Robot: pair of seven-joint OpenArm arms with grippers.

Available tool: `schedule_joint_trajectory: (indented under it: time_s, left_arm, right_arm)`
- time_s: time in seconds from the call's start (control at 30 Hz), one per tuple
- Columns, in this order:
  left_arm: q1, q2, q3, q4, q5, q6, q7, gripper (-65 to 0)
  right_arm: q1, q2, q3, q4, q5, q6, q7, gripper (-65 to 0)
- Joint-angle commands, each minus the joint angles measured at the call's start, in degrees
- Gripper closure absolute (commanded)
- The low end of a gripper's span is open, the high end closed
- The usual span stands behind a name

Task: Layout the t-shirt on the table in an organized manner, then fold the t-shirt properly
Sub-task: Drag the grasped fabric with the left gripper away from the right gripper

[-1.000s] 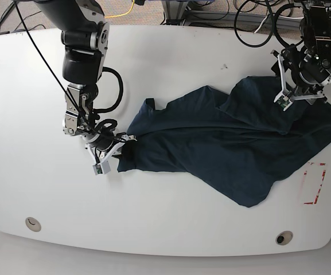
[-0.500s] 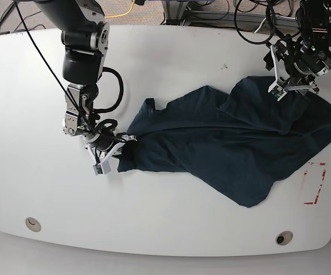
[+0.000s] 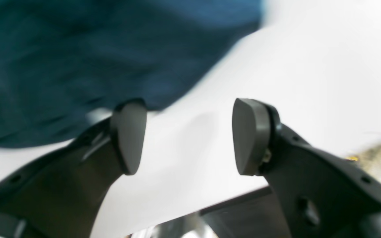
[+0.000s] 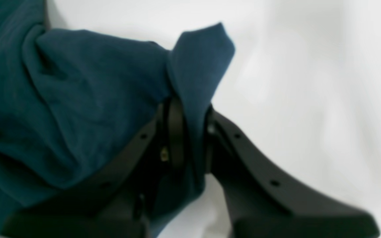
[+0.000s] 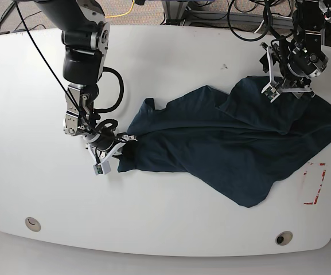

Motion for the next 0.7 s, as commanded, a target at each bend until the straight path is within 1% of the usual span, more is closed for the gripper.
schedule_joint_trajectory:
  time_s: [0.0, 0.17, 0.27, 0.47, 0.67]
  left_arm:
    - [-0.8, -0.5, 1.2, 0.2, 0.4, 0.0, -2.0, -38.5]
    - [-1.3, -0.4, 1.6, -0.9, 3.1, 0.0, -2.1, -38.5]
    - [-3.2, -0.4, 1.6, -1.4, 4.5, 0.0, -2.1, -38.5]
    - [-4.8, -0.4, 1.7, -6.2, 5.5, 0.0, -2.2, -38.5]
    - [-5.8, -0.6, 1.7, -10.2, 5.6, 0.0, -5.6, -38.5]
  right_arm:
    - [1.4, 0.3, 0.0, 1.0, 0.5, 0.2, 0.4, -7.0]
    - [1.4, 0.3, 0.0, 1.0, 0.7, 0.2, 0.4, -7.0]
    - [1.4, 0.3, 0.0, 1.0, 0.7, 0.2, 0.4, -7.0]
    - [1.4, 0.3, 0.0, 1.0, 0.7, 0.2, 0.5, -7.0]
    - [1.4, 0.3, 0.0, 1.0, 0.7, 0.2, 0.5, -7.0]
